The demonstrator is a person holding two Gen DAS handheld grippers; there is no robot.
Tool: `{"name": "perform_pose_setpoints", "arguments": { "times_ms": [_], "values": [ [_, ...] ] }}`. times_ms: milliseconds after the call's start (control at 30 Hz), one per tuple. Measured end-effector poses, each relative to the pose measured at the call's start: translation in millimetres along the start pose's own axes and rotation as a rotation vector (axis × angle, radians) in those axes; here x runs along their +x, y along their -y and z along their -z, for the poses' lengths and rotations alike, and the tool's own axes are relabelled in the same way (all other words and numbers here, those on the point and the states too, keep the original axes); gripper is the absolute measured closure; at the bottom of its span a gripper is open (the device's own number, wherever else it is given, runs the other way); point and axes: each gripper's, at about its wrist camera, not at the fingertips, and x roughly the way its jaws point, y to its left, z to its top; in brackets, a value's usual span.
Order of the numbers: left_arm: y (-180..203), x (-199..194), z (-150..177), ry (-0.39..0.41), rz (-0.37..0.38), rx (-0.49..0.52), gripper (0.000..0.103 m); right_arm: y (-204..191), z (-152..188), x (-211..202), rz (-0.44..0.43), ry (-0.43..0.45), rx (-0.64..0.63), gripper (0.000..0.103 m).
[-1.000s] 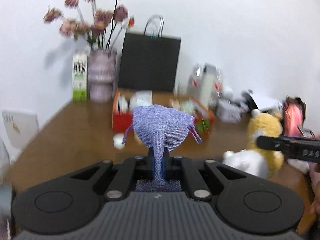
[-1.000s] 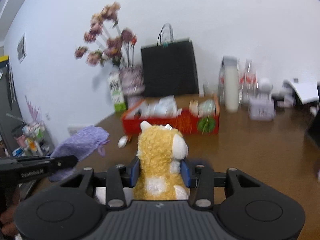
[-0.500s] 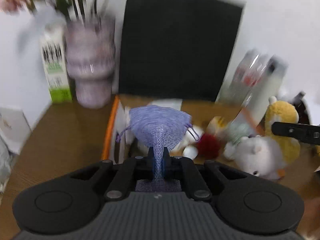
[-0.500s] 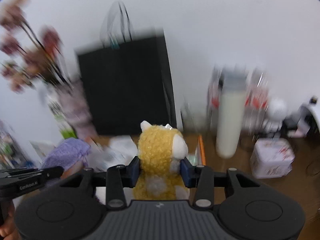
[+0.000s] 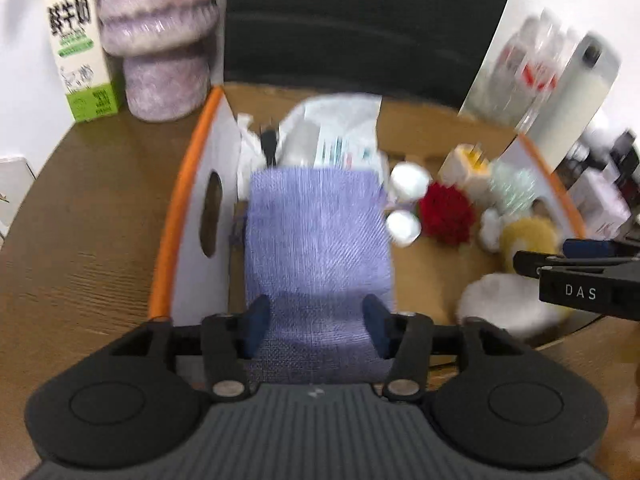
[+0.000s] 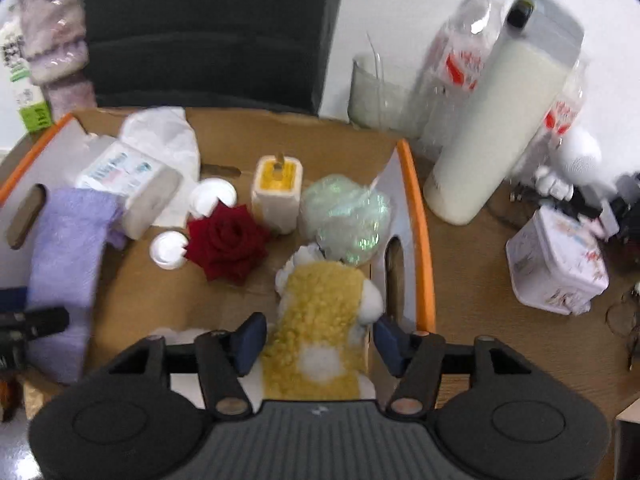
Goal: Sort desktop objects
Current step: 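Carry the pouch and plush toy into the box and release both, then grasp the black braided cable with the left gripper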
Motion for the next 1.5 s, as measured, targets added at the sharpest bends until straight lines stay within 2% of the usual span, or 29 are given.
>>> {"name": "perform_pose_setpoints", "arguments": {
  "times_ms": [33, 100, 167, 200, 233, 300, 400, 667, 767, 867, 1033, 1200, 1367, 1500],
  "values": [
    [0, -9, 0, 0.010, 0.003, 0.003, 0.026, 2, 2, -10, -0.008, 0.028, 0.017, 0.039],
    [3, -25, 0, 0.029, 0.011, 0.021, 0.021, 7, 5, -32, -0.034, 0.085, 0.043, 0.030],
    [7, -42, 4, 0.049, 0.015, 0.037, 0.011, 10, 9, -54, -0.050, 0.141, 0.061, 0.025],
    [9, -49, 6, 0.063, 0.019, 0.039, 0.003, 10, 14, -66, -0.056, 0.173, 0.065, 0.025],
    [10, -56, 10, 0.078, 0.026, 0.043, 0.001, 11, 19, -77, -0.068, 0.204, 0.069, 0.025],
    [11, -70, 22, 0.098, 0.041, 0.051, 0.000, 12, 30, -97, -0.089, 0.252, 0.099, 0.021],
    [6, -88, 47, 0.136, 0.026, 0.001, 0.000, 9, 53, -121, -0.124, 0.319, 0.112, 0.018],
    [1, -126, 115, 0.259, -0.049, -0.007, 0.000, -24, 134, -157, -0.078, 0.491, 0.057, 0.013],
    [4, -133, 151, 0.339, -0.075, 0.051, 0.000, -36, 164, -159, -0.078, 0.506, 0.045, 0.013],
    [6, -137, 185, 0.377, -0.051, 0.105, 0.000, -44, 193, -161, -0.068, 0.509, 0.039, 0.013],
    [6, -142, 230, 0.382, -0.017, 0.126, 0.000, -45, 238, -165, -0.094, 0.496, 0.052, 0.013],
    [4, -151, 261, 0.402, -0.011, 0.157, 0.000, -45, 267, -171, -0.099, 0.494, 0.050, 0.013],
    [2, -153, 282, 0.398, -0.043, 0.237, 0.000, -49, 286, -176, -0.119, 0.486, 0.038, 0.013],
    [-7, -147, 290, 0.353, -0.075, 0.250, 0.000, -52, 298, -181, -0.135, 0.500, 0.037, 0.013]
  ]
}}
